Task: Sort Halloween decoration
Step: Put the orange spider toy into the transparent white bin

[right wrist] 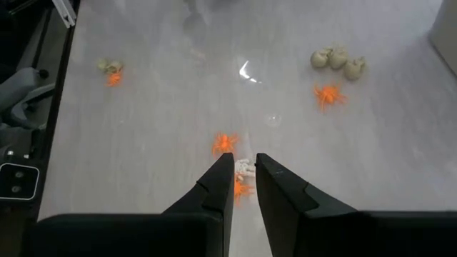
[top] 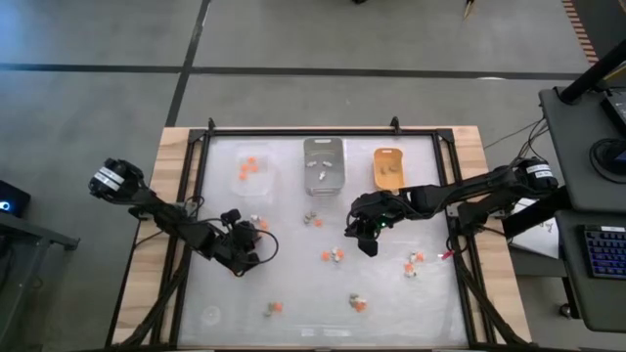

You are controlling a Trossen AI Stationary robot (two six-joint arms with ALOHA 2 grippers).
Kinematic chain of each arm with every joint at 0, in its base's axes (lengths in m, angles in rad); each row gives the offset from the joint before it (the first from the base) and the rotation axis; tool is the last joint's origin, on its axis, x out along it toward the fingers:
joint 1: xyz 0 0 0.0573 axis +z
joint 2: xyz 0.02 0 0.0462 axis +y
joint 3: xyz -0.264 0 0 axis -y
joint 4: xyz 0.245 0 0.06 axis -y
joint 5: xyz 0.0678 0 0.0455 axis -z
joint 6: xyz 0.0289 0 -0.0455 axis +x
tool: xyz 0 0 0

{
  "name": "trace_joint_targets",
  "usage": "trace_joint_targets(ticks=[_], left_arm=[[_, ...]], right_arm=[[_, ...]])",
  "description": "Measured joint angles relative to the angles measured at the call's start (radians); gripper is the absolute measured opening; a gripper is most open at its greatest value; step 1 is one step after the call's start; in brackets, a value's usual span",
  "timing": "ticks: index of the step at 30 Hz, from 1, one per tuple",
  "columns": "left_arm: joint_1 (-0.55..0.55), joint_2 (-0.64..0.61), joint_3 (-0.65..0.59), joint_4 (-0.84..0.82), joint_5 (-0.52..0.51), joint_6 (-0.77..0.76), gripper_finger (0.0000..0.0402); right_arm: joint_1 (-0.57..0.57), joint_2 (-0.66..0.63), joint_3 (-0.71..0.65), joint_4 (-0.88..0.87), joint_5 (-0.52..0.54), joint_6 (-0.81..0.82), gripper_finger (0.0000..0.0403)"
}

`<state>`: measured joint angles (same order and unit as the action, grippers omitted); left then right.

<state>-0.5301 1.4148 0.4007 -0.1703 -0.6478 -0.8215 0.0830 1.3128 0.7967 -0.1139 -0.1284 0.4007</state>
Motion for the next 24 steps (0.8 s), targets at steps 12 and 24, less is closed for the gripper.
trace_joint_targets(ticks=[12, 24], left_arm=[[0.001, -0.029, -0.003, -0.021, 0.007, 0.009, 0.0002], [0.001, -0.147, -0.004, -0.010, 0.013, 0.017, 0.0000]], right_arm=[[0.000, 0.000, 0.000, 0.000, 0.000, 0.000, 0.0052], [0.000, 0.000, 0.000, 0.000, 0.000, 0.000, 0.0052]])
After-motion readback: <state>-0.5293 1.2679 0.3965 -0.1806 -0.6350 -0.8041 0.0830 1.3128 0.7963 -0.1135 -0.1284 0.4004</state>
